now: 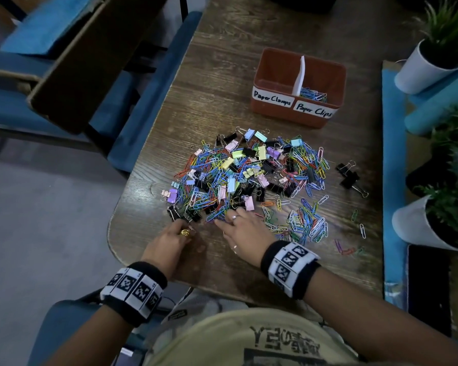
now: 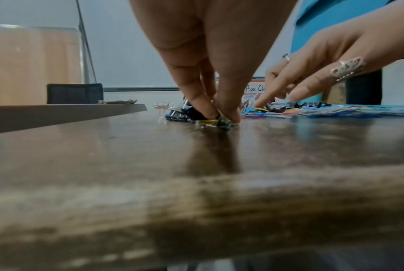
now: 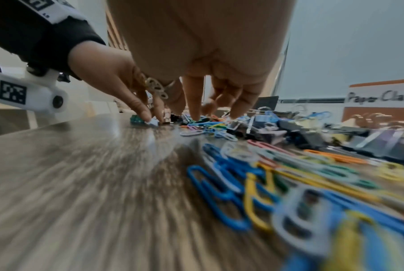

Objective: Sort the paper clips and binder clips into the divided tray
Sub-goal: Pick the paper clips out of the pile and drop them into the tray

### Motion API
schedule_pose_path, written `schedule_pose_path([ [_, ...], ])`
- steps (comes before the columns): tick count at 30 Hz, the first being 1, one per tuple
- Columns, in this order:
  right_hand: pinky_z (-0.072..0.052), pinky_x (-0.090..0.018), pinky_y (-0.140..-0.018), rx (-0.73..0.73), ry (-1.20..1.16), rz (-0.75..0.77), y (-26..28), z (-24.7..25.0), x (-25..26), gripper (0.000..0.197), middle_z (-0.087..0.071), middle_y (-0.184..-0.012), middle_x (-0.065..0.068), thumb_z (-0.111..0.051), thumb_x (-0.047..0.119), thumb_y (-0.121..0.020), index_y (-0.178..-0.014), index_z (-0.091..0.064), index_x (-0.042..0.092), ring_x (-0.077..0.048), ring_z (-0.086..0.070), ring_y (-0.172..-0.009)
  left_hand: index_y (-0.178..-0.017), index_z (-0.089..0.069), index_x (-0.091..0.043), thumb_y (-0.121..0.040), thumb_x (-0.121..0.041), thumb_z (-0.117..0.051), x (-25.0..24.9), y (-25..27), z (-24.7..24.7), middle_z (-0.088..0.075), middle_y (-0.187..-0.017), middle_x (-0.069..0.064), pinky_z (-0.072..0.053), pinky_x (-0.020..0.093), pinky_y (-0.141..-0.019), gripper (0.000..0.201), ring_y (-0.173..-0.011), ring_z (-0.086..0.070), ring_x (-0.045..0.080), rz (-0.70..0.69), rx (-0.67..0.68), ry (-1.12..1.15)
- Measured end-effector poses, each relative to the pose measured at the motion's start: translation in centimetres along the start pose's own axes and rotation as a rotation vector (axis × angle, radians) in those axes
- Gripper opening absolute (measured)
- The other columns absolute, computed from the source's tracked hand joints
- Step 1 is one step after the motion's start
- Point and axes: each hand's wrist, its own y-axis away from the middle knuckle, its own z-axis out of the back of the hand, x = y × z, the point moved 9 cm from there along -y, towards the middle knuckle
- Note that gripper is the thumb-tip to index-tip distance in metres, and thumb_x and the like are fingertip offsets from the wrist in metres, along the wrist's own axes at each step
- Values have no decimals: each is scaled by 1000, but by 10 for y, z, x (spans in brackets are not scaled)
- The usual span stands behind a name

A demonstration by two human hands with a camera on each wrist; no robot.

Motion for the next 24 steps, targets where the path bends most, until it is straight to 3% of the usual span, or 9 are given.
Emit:
schedule_pose_path([
  [2,-40,-40,-92,161,17,-38,-7,-11,7,48,-49,-126,-12,-50,24,-92,-138,-40,15,-30,-46,-114,-114,-59,-10,-94,-23,-50,8,-4,-2,-50,-126,1,-41,31,-93,26,-113,-53,20,33,1,47],
  [4,-35,-42,-96,187,28,-40,-6,-15,5,48,-44,-131,-12,-45,26,-94,-141,-35,17,-30,-41,-118,-110,-62,-11,-91,-23,-54,20,-8,-2,-52,-123,-1,-43,32,-93,24,-113,-53,20,119,-17,142],
  [8,-52,-28,-72,93,95,-35,19,-11,-12,38,-64,-94,1,-74,41,-66,-102,-69,28,-19,-61,-85,-83,-69,-3,-75,-17,-73,13,-9,11,-62,-105,7,-51,37,-86,16,-101,-57,24,45,-196,210],
  [11,-55,-27,-74,-35,22,1,30,-2,-18,27,-67,-99,4,-77,36,-64,-89,-72,26,-18,-65,-89,-74,-71,-6,-71,-23,-71,-8,-9,17,-60,-100,4,-56,35,-74,17,-92,-47,14,-64,-250,136],
  [14,-54,-36,-87,-45,-79,47,19,-8,-13,37,-66,-115,-1,-73,22,-72,-107,-67,15,-24,-63,-103,-84,-74,-10,-60,-13,-71,-39,-13,8,-52,-112,1,-58,37,-67,25,-95,-45,21,-232,-199,-71],
  [17,-48,-41,-96,64,-72,29,17,-25,-11,42,-61,-127,-4,-66,23,-78,-117,-62,9,-27,-56,-117,-102,-72,-22,-53,-24,-66,-50,-19,2,-65,-117,0,-54,38,-76,49,-104,-53,22,-242,-138,-286],
  [19,-53,-38,-86,44,-73,5,27,-19,-19,30,-68,-109,-4,-60,25,-78,-103,-68,11,-28,-63,-102,-98,-74,-22,-35,-27,-84,-47,-22,-2,-68,-113,-2,-52,46,-83,64,-99,-64,23,-201,-56,-367],
  [22,-53,-29,-72,7,-57,-48,45,-11,-34,32,-68,-78,3,-43,34,-77,-82,-72,20,-20,-65,-78,-92,-76,-20,-21,-35,-90,-35,-22,-3,-69,-112,-1,-48,51,-88,74,-97,-67,24,-135,3,-396],
  [24,-55,-30,-71,-42,-92,-38,43,-8,-36,23,-68,-78,2,-52,29,-76,-83,-71,19,-22,-65,-78,-89,-76,-20,-19,-37,-89,-33,-21,-3,-69,-112,0,-50,48,-87,73,-95,-67,24,-129,7,-382],
])
